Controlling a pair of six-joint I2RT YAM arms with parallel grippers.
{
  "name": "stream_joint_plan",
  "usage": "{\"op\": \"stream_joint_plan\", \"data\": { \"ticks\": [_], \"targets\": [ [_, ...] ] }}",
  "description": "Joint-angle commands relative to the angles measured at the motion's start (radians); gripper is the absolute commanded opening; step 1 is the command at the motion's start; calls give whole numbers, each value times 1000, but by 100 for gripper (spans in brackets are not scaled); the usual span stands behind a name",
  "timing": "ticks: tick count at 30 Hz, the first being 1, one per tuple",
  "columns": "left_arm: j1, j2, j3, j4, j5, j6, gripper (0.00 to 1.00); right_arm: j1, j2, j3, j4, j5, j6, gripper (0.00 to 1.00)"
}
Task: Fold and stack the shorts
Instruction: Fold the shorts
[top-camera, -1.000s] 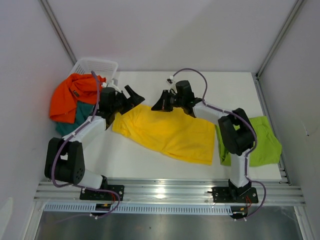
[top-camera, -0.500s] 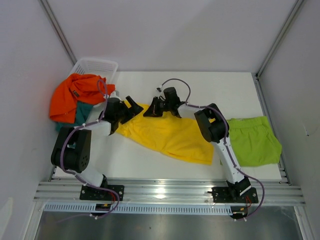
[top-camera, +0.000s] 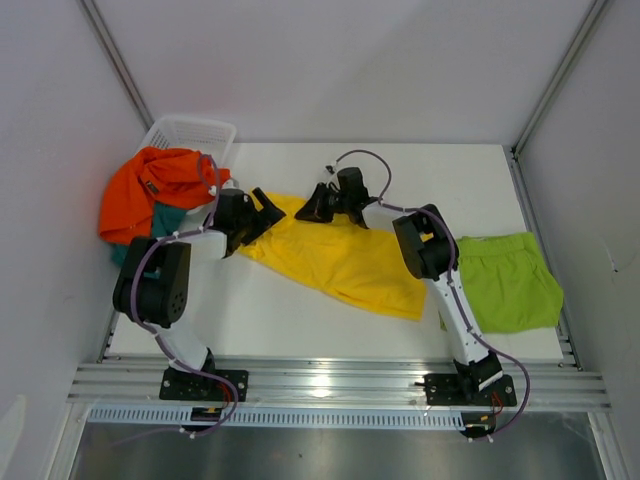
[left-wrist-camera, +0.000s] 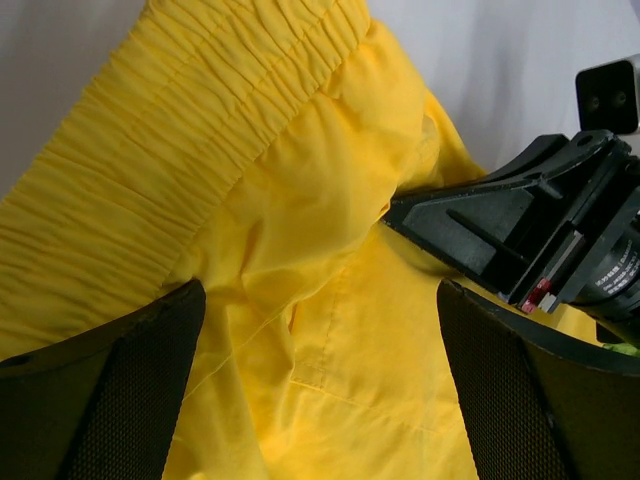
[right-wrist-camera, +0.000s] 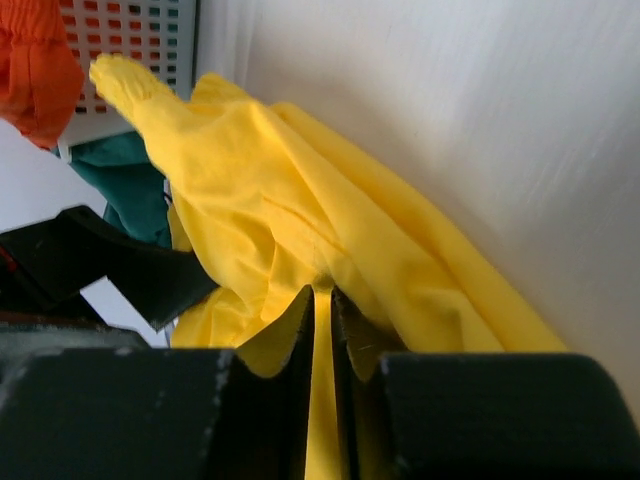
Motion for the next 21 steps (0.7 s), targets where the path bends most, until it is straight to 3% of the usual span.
{"op": "stream_joint_plan", "data": {
  "ticks": [1, 8, 14, 21],
  "targets": [
    [9, -32, -40, 40, -14, 5, 99, 6, -90, -80, 73, 14, -27, 15],
    [-9, -196, -211, 260, -6, 40, 99, 26, -215, -225, 211, 4, -64, 22],
    [-15, -346, -329, 393, 3, 42, 99, 61, -243, -232, 295, -50, -62, 24],
    [-17, -716, -243, -71, -155, 72, 99, 98, -121, 8, 291, -95, 13, 26]
  ]
}}
